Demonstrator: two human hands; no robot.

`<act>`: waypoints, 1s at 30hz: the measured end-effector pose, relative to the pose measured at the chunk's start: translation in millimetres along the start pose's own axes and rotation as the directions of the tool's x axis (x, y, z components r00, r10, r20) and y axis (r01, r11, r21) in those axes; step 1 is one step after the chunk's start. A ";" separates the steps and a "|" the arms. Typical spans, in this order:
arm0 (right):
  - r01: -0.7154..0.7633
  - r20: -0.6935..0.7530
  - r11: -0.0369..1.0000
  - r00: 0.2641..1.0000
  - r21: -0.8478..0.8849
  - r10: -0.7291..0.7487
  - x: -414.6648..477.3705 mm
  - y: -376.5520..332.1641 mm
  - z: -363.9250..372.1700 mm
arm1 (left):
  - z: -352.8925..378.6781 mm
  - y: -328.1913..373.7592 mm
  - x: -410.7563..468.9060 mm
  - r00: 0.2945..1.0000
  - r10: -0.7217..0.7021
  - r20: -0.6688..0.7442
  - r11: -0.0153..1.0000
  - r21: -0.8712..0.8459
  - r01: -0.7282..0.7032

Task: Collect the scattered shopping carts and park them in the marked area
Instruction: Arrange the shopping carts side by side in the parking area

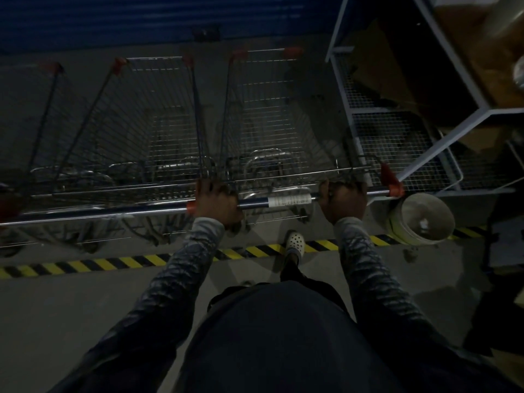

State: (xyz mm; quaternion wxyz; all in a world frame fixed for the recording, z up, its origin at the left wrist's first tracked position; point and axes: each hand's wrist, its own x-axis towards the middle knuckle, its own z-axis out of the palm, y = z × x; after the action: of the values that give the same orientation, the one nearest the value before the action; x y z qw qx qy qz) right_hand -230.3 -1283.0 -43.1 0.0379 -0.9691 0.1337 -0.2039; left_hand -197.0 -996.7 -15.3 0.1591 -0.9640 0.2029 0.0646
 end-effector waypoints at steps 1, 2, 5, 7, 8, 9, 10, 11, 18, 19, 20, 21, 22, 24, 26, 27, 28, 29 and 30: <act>0.000 0.001 1.000 1.000 0.002 0.000 0.3 -0.2 -0.7 | -1.1 5.9 0.5 0.998 0.029 -0.048 1.000 -0.007 -0.029; 0.001 0.004 1.000 1.000 0.004 -0.001 0.6 -0.9 -1.3 | -3.2 15.5 1.0 0.993 0.061 -0.100 0.998 -0.026 -0.064; -0.016 0.021 1.000 1.000 -0.008 0.017 0.3 -2.7 -0.5 | -16.8 57.2 -1.1 0.953 0.182 -0.242 0.971 -0.108 -0.212; -0.008 0.026 0.999 1.000 -0.041 0.009 0.3 -1.8 -0.5 | -24.8 81.1 -2.5 0.937 0.220 -0.272 0.954 -0.139 -0.265; 0.001 0.031 0.999 1.000 -0.044 0.000 0.1 -1.4 -0.8 | -27.4 86.6 -2.4 0.939 0.221 -0.263 0.951 -0.154 -0.267; 0.006 0.031 0.999 0.999 -0.032 -0.005 -0.2 -1.2 -1.7 | -29.2 88.2 -1.9 0.942 0.214 -0.258 0.949 -0.172 -0.263; 0.005 0.030 1.000 1.000 -0.014 -0.005 -0.4 -0.4 -1.7 | -28.5 86.6 -1.3 0.945 0.201 -0.258 0.949 -0.186 -0.253; -0.003 0.028 1.000 1.000 -0.002 0.003 -0.5 0.3 -2.0 | -25.7 83.1 -0.9 0.947 0.186 -0.264 0.950 -0.198 -0.241; -0.004 0.001 0.999 1.000 -0.042 0.004 0.3 4.1 4.0 | 0.2 11.6 -0.3 0.982 -0.023 -0.188 0.978 -0.208 -0.017; 0.009 -0.009 0.999 1.000 -0.045 -0.009 0.2 4.6 3.6 | 2.4 3.9 -0.6 0.987 -0.048 -0.152 0.979 -0.201 0.016; 0.024 -0.021 0.999 0.999 -0.049 -0.025 0.1 5.2 4.9 | 3.3 -1.5 -0.4 0.991 -0.073 -0.109 0.978 -0.204 0.049; 0.031 -0.023 0.998 0.999 -0.052 -0.032 0.0 4.9 5.3 | 2.0 -4.2 -0.1 0.994 -0.092 -0.063 0.977 -0.198 0.078; 0.030 -0.025 0.998 0.999 -0.056 -0.032 -0.1 5.7 7.9 | 1.3 -4.5 0.9 0.994 -0.101 -0.027 0.979 -0.180 0.095; 0.035 -0.005 0.997 0.999 -0.067 -0.035 0.2 7.5 10.8 | -2.0 -1.9 2.3 0.995 -0.099 0.002 0.985 -0.144 0.098; 0.048 -0.009 0.995 0.999 -0.085 -0.049 -0.4 9.6 14.4 | -2.2 0.0 3.8 0.996 -0.094 0.003 0.988 -0.125 0.093; 0.048 -0.016 0.996 0.999 -0.080 -0.049 -0.5 9.9 14.0 | -1.2 -0.4 4.3 0.996 -0.093 0.003 0.988 -0.121 0.093; 0.050 -0.028 0.996 0.998 -0.073 -0.053 -0.4 9.6 14.4 | 0.2 -1.3 5.2 0.996 -0.094 0.005 0.988 -0.119 0.094; 0.055 -0.027 0.996 0.998 -0.071 -0.057 -0.7 8.6 14.0 | 0.5 -1.9 5.6 0.996 -0.094 0.007 0.989 -0.114 0.094; 0.056 -0.028 0.996 0.998 -0.065 -0.058 -0.4 7.8 12.7 | 0.2 -2.3 5.9 0.996 -0.091 0.013 0.990 -0.107 0.092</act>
State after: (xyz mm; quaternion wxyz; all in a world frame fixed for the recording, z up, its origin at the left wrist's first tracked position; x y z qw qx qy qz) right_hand -227.4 -1290.1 -55.8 -0.0011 -0.9701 0.1132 -0.2147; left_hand -190.7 -996.8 -15.9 0.1104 -0.9792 0.1542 0.0720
